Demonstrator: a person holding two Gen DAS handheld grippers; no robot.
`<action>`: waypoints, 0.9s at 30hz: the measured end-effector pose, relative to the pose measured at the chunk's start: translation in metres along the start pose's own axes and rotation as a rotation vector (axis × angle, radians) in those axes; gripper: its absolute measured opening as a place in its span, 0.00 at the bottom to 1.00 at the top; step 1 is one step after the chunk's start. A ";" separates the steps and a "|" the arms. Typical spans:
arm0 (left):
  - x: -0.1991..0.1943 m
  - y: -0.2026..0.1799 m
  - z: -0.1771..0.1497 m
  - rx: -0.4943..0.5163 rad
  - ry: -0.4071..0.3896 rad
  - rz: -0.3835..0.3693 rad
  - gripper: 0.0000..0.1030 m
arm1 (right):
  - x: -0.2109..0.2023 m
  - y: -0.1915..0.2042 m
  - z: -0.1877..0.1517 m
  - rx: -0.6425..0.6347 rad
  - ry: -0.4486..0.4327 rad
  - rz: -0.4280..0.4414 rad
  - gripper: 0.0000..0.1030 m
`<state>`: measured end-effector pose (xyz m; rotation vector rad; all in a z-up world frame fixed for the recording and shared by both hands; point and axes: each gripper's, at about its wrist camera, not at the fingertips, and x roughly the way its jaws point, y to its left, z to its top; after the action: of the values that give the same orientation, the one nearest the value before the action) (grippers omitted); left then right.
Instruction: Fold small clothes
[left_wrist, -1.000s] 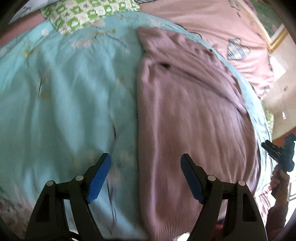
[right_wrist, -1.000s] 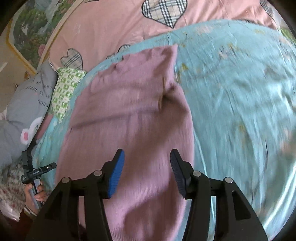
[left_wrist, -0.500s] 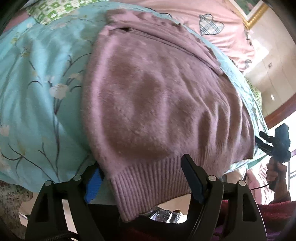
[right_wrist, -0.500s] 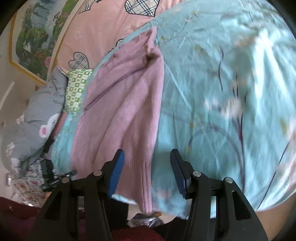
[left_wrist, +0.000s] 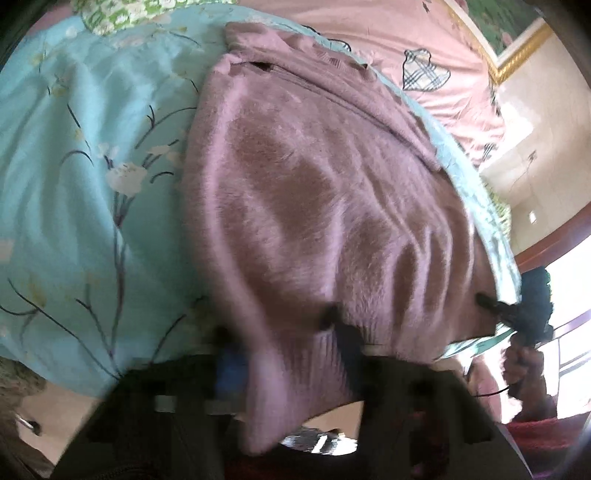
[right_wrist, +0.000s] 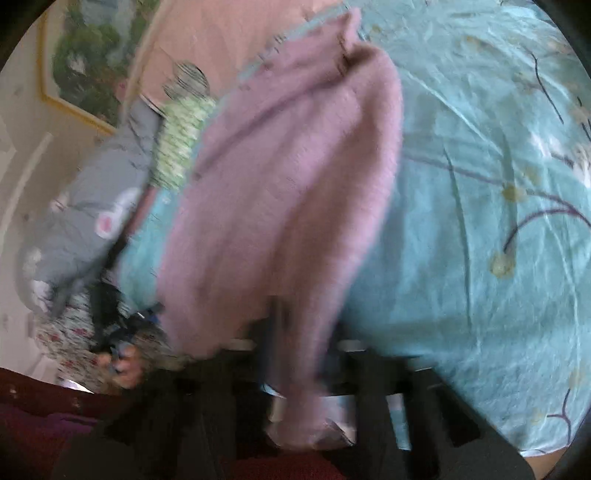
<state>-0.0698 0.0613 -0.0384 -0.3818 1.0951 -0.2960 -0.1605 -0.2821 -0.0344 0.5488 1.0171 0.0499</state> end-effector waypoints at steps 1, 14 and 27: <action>-0.001 0.001 -0.001 0.000 0.010 -0.012 0.12 | -0.006 0.000 -0.002 -0.004 -0.014 0.000 0.07; -0.022 0.004 -0.008 0.032 -0.029 -0.121 0.05 | -0.038 -0.012 -0.006 0.005 -0.058 0.021 0.06; -0.070 -0.027 0.090 0.084 -0.276 -0.200 0.05 | -0.056 0.023 0.072 -0.054 -0.255 0.227 0.06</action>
<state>-0.0198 0.0798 0.0660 -0.4439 0.7723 -0.4509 -0.1275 -0.3079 0.0497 0.6025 0.7004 0.2028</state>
